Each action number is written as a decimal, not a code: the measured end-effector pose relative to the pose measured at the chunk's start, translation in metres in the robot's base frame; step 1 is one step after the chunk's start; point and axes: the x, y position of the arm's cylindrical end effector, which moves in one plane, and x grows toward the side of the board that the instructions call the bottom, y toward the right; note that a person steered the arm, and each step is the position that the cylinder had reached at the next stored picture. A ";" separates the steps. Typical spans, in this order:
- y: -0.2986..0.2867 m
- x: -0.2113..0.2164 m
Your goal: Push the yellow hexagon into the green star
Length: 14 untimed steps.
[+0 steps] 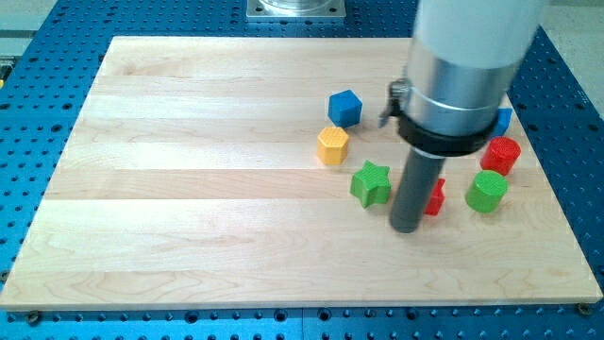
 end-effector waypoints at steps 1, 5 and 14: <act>0.018 0.017; -0.141 0.074; -0.112 -0.124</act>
